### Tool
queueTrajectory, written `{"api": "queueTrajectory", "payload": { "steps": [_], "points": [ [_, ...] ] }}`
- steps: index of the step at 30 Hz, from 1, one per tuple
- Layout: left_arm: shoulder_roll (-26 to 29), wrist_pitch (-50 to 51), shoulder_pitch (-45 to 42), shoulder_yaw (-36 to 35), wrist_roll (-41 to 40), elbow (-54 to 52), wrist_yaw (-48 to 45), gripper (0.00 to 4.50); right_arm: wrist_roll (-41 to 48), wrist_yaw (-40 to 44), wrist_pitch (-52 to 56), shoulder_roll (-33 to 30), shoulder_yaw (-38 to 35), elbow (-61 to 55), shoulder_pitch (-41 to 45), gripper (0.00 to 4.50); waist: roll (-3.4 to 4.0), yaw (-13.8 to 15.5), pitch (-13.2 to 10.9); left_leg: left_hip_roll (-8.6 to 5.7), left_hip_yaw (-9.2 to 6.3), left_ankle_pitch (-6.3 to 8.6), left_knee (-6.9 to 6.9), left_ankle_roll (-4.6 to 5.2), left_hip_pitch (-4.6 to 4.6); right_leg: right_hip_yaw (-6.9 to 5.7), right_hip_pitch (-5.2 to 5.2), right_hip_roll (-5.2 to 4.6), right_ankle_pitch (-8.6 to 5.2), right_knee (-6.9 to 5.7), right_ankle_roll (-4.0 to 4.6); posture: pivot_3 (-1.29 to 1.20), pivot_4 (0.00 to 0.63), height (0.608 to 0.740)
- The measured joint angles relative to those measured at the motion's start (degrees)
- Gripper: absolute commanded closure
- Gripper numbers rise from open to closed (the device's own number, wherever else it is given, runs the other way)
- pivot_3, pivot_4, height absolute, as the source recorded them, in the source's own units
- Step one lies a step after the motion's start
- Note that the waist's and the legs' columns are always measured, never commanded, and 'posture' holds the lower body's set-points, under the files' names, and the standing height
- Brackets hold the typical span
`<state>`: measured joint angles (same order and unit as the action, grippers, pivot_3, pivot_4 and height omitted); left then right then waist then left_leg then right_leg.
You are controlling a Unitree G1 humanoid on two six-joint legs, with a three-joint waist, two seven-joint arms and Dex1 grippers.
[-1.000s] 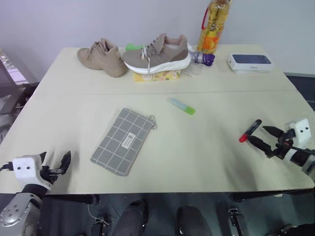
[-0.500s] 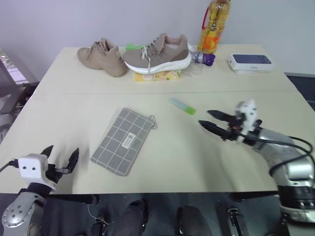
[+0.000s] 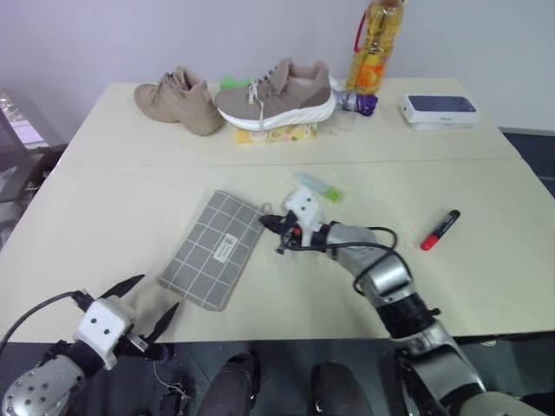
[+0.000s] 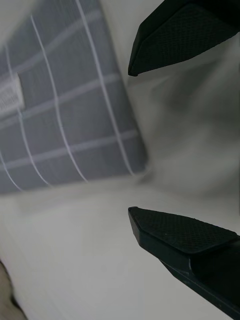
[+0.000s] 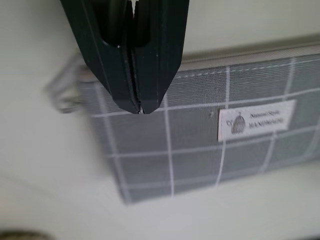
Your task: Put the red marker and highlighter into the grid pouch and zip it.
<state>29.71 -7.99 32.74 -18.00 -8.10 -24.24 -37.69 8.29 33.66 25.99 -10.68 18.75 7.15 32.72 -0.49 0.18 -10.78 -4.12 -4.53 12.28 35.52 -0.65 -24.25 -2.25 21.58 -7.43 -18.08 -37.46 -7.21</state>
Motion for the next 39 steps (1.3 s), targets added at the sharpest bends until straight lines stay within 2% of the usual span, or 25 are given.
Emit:
{"api": "queueTrajectory", "payload": {
  "steps": [6, 12, 18, 23, 25, 27, 33, 39],
  "points": [
    [0.28, -3.09, 0.47, 4.03, 7.73, -1.44, 1.66, 0.00, -2.37, -3.78, 3.13, 4.91, 0.22, 4.93, 1.62, 4.45, 0.00, -0.68, 0.09, 0.01, 0.01, -0.01, -0.10, -0.02, 0.14, -0.01, -0.04, 0.04, 0.00, -0.04, 0.00, 0.00, 0.150, 0.739],
    [2.34, -6.79, -0.24, 5.72, 13.76, -1.23, 2.95, 0.00, -2.45, -4.16, 4.81, 5.79, -0.06, 4.71, 1.38, 4.45, 0.28, -0.95, 0.46, 0.02, 0.03, -0.02, -0.27, -0.03, 0.25, 0.00, -0.03, 0.06, 0.00, -0.04, 0.00, 0.00, 0.150, 0.739],
    [4.42, -14.14, -5.55, 9.02, 23.93, 2.09, 7.23, 0.00, -2.62, -4.35, 5.76, 6.16, -0.03, 3.90, 0.69, 4.45, 0.42, -0.85, 0.66, 0.01, 0.06, -0.02, -0.33, -0.03, 0.50, 0.02, -0.19, 0.06, 0.00, -0.04, -0.01, 0.00, 0.150, 0.739],
    [3.75, -16.41, -10.99, 12.24, 30.14, 5.05, 12.12, 0.00, -3.04, -5.04, 6.14, 6.87, 0.04, 3.64, 0.34, 4.45, 0.55, -0.82, 0.80, 0.00, 0.05, -0.02, -0.35, -0.03, 0.62, 0.06, -0.21, 0.08, 0.00, -0.16, -0.01, 0.00, 0.150, 0.739],
    [3.08, -16.12, -12.75, 13.13, 31.66, 6.17, 13.61, 0.54, -3.09, -5.28, 6.18, 7.15, 0.03, 3.43, 0.09, 4.50, 0.53, -0.87, 0.82, 0.00, 0.04, -0.02, -0.35, -0.03, 0.68, 0.13, -0.22, 0.11, 0.00, -0.22, -0.01, 0.00, 0.150, 0.739],
    [2.43, -15.50, -13.42, 13.97, 32.94, 7.36, 14.82, 1.37, -3.16, -5.44, 6.17, 7.35, 0.06, 3.20, -0.25, 4.50, 0.53, -0.99, 0.82, -0.01, 0.04, -0.02, -0.37, -0.03, 0.73, 0.27, -0.19, 0.16, 0.00, -0.29, -0.01, 0.00, 0.150, 0.739],
    [1.52, -14.00, -15.01, 14.38, 33.81, 8.15, 17.74, 4.35, -3.05, -5.75, 6.21, 7.42, -0.17, 3.02, -0.45, 4.50, 0.54, -0.87, 0.83, 0.00, 0.02, -0.02, -0.36, -0.03, 0.76, 0.41, -0.12, 0.21, 0.00, -0.41, -0.01, 0.00, 0.150, 0.739],
    [1.59, -13.68, -15.26, 14.31, 33.33, 7.87, 18.66, 4.43, -2.53, -5.91, 6.37, 7.35, -1.74, 2.81, -0.49, 4.50, 0.53, -0.89, 0.83, -0.01, 0.03, -0.02, -0.35, -0.04, 0.77, 0.44, -0.10, 0.20, 0.00, -0.42, 0.00, 0.00, 0.150, 0.739]
  ]
}}
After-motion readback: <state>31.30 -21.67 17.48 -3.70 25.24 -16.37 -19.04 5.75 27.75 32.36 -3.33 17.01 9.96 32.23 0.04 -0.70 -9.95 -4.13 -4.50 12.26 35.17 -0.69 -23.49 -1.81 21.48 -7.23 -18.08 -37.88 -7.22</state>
